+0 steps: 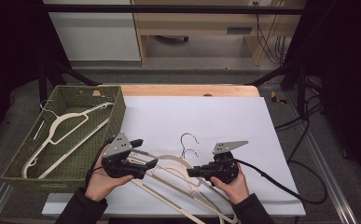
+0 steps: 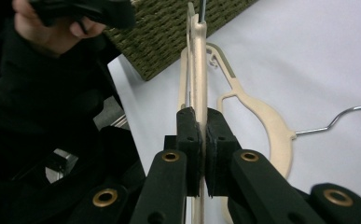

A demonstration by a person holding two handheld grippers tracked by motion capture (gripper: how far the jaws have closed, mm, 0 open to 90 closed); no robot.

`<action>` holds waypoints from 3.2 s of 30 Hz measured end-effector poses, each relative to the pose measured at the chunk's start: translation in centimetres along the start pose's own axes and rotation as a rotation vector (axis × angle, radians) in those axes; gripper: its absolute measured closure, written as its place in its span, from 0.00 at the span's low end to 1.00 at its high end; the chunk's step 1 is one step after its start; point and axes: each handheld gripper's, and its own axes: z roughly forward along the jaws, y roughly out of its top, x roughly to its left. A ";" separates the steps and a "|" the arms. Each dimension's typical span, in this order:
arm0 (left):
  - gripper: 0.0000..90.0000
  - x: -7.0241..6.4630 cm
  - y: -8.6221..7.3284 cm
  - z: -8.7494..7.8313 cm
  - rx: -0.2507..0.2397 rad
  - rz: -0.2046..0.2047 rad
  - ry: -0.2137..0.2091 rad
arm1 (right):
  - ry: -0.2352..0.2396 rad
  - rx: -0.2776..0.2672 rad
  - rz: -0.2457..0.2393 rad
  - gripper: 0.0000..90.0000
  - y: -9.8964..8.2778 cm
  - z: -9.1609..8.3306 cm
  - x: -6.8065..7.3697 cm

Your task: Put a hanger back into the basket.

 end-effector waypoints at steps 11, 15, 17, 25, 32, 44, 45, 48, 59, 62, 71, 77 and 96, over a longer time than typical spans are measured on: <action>0.34 -1.2 0.0 2.4 0.109 0.105 -0.127 | 0.052 0.059 -0.095 0.97 0.8 -0.4 0.9; 0.55 -1.4 -0.1 3.1 0.137 0.127 -0.172 | 0.064 0.081 -0.107 0.97 0.7 -0.2 1.0; 0.62 -1.5 -0.2 3.2 0.155 0.133 -0.197 | 0.070 0.093 -0.113 0.97 0.6 0.0 1.0; 0.80 -2.0 -0.2 3.1 0.195 0.169 -0.218 | 0.064 0.115 -0.128 0.96 0.5 0.2 0.8; 0.89 -2.7 -0.2 2.6 0.183 0.148 -0.237 | -0.045 0.070 -0.177 0.82 0.6 -0.2 0.8; 0.96 -4.0 0.3 1.9 0.111 0.098 -0.206 | -0.169 -0.101 -0.208 0.49 1.1 -2.3 1.1; 0.96 -3.8 0.3 1.7 0.106 0.092 -0.189 | -0.188 -0.117 -0.210 0.46 1.1 -2.7 1.0; 0.96 -3.3 0.5 1.2 0.085 0.069 -0.148 | -0.229 -0.172 -0.212 0.37 0.9 -3.9 0.9; 0.96 -1.3 3.0 -2.3 0.005 0.032 -0.051 | -0.391 -0.257 -0.146 0.10 -0.7 -7.4 -0.4; 0.96 -0.5 4.0 -3.7 -0.008 0.033 -0.029 | -0.413 -0.264 -0.124 0.08 -1.2 -7.8 -0.8; 0.96 2.5 5.9 -8.1 -0.050 -0.002 0.024 | -0.458 -0.282 -0.131 0.05 -1.9 -8.6 -1.1; 0.96 4.6 6.6 -10.1 -0.049 -0.021 0.035 | -0.472 -0.297 -0.120 0.04 -2.0 -9.1 -1.2; 0.96 14.4 5.0 -16.2 0.093 -0.099 0.176 | -0.482 -0.298 -0.119 0.04 -2.0 -9.5 -1.3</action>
